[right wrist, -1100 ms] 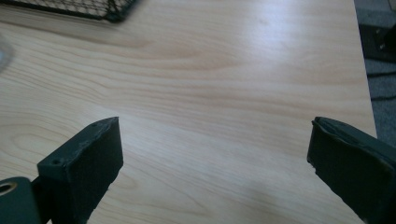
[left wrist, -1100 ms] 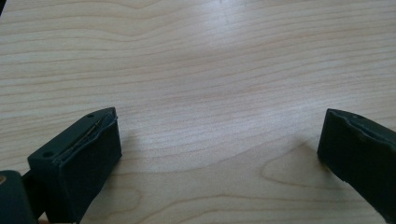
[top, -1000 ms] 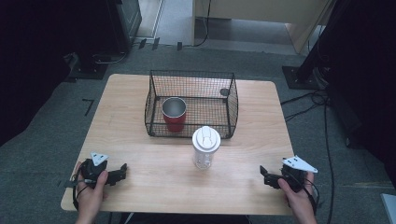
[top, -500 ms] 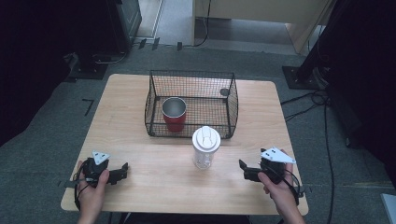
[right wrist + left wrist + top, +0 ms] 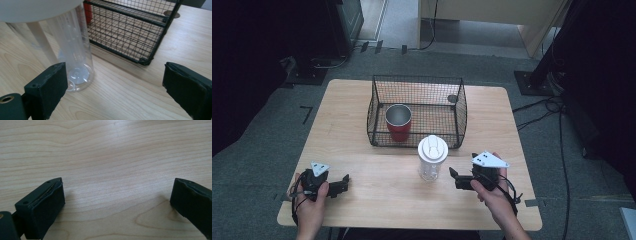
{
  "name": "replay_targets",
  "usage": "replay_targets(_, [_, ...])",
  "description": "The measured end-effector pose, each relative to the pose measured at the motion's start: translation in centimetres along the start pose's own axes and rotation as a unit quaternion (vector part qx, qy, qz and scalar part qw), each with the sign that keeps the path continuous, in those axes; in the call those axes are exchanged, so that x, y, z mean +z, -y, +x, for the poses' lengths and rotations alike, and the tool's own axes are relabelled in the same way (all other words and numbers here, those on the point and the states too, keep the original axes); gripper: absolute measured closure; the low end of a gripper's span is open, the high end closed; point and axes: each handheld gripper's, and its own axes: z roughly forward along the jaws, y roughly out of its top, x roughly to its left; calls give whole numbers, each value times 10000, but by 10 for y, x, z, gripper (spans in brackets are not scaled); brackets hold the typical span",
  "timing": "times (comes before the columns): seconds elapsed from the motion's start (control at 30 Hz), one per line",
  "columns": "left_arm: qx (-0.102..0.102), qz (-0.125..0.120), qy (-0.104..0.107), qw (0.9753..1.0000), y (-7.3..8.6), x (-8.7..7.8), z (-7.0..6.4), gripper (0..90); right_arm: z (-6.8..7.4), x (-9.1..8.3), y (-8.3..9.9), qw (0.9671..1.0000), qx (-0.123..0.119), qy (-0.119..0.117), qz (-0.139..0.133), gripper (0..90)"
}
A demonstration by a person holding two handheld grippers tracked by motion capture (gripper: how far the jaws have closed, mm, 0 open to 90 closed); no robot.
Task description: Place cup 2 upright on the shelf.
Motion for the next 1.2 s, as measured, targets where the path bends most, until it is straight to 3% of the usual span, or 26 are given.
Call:
replay_targets(0.53, [8, -6, 19, 10000, 0, 0, 0, 0, 29, 9, -11, 9980, -106, -612, -139, 79])
replay_targets(1.07, [43, 1, 40, 10000, 0, 0, 0, 0, 53, 37, -21, 9977, -20, -618, -272, 125])
replay_targets(1.1, [42, -1, 40, 10000, 0, 0, 0, 0, 56, 41, -22, 9983, -7, -507, -278, 137])
replay_targets(1.2, [51, -2, 41, 10000, 0, 0, 0, 0, 56, 45, -22, 9983, 55, -486, -304, 138])
